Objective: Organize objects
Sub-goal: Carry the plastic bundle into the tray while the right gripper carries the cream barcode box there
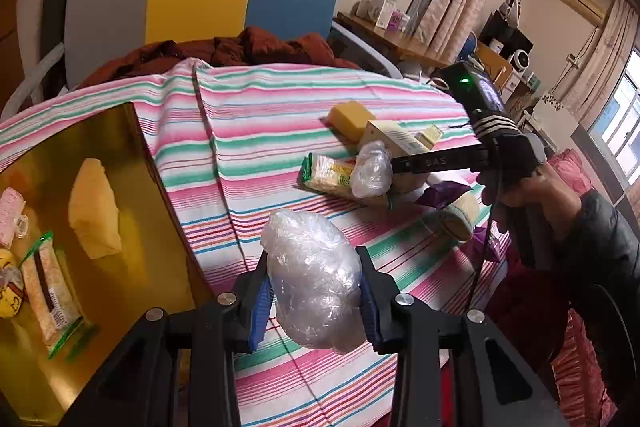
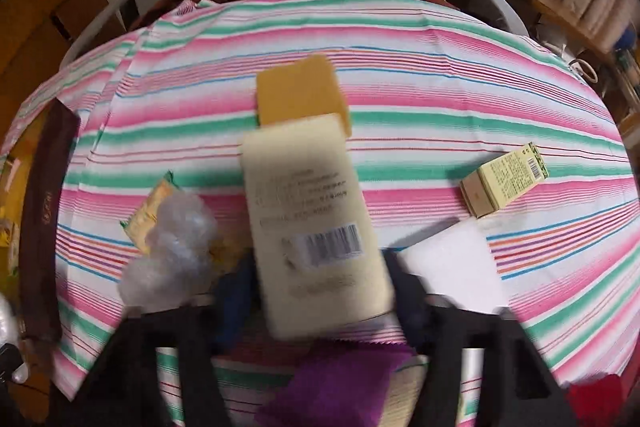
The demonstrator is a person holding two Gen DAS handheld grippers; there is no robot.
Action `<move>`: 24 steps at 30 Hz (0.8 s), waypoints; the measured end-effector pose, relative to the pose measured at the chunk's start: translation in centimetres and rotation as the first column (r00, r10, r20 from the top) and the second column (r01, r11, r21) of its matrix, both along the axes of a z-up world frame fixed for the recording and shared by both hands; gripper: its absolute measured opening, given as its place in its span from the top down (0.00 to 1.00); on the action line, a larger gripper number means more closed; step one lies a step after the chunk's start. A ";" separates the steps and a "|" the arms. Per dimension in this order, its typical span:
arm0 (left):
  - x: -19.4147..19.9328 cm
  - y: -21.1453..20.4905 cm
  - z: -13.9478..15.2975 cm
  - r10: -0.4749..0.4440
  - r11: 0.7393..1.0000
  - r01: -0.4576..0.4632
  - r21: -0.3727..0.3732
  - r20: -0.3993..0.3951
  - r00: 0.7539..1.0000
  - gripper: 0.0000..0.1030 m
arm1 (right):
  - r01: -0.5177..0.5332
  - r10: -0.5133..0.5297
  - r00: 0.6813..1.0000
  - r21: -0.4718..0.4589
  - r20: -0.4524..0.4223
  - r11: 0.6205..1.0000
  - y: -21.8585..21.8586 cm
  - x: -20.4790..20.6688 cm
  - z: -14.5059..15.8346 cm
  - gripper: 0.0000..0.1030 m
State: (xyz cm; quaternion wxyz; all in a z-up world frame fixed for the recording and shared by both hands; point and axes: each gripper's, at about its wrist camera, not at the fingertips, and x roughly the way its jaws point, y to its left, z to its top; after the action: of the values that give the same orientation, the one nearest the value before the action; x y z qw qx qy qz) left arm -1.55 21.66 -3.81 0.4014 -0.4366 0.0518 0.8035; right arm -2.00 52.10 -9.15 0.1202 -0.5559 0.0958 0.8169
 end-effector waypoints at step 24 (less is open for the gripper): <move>-1.5 -14.9 1.9 0.358 0.933 -0.354 0.058 -0.062 0.932 0.63 | -0.227 0.189 0.920 -0.074 -0.343 0.971 -15.7 3.4 11.1 0.51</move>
State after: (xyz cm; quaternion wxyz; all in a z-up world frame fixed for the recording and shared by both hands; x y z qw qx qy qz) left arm -3.04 6.80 -1.95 0.2571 -0.4004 -0.0326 0.8789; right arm 1.37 36.44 2.00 -0.0165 -0.4226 0.1008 0.9005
